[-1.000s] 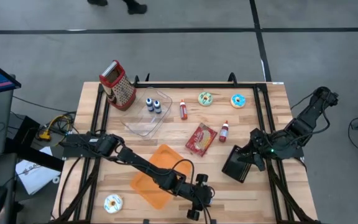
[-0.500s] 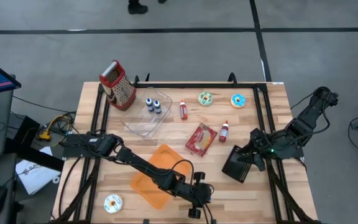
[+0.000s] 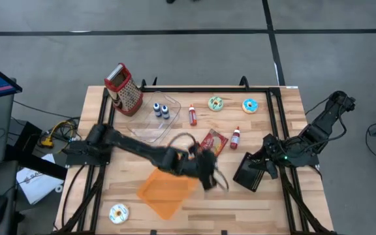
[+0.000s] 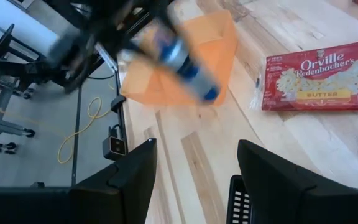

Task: Pick & Place Food Item
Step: Put the blue food coloring bottle into the transparent bin

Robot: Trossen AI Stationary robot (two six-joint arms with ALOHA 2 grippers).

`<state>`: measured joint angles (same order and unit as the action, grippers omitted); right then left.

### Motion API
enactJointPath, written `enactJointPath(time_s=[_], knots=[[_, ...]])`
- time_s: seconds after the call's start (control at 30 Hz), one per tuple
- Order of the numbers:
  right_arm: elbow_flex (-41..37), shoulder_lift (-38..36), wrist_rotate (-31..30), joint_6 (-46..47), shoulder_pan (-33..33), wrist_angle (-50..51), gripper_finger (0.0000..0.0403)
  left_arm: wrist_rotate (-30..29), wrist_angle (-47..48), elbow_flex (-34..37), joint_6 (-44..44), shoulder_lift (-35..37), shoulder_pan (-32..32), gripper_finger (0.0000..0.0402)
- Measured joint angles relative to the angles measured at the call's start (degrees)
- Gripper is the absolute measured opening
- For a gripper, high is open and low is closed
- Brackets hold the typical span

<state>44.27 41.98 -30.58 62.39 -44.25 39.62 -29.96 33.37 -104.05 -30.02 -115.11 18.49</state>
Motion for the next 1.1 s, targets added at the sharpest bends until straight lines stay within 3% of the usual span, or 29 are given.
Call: enactJointPath(time_s=[0.3, 0.4, 0.67, 0.77, 0.97, 1.1], knots=[[0.0, -0.03, -2.48, 0.53, 0.02, 0.14, 0.0216, -21.5, 24.21, 0.38, -22.52, 11.88, -5.09, 0.0109], [0.0, -0.08, -2.59, 1.24, 0.02, 0.46, 0.0216, -25.65, 30.49, 3.15, -32.25, 15.79, -5.14, 0.0109], [0.0, -0.52, -4.0, 2.58, 0.02, 0.9, 0.0216, -25.66, 38.01, 19.6, -59.3, 24.36, -6.41, 0.0109], [0.0, -0.87, -3.99, 2.6, 0.02, 1.33, 0.0216, -25.55, 38.97, 26.28, -65.54, 27.26, -7.85, 0.0109], [0.0, -1.56, -4.01, 3.23, 0.07, 2.49, 0.0216, -24.5, 37.91, 34.28, -67.45, 31.18, -12.69, 0.0109], [0.0, -1.6, -4.12, 4.11, 0.76, 3.46, 0.0216, -24.15, 35.2, 35.97, -62.74, 31.58, -16.06, 0.0109]])
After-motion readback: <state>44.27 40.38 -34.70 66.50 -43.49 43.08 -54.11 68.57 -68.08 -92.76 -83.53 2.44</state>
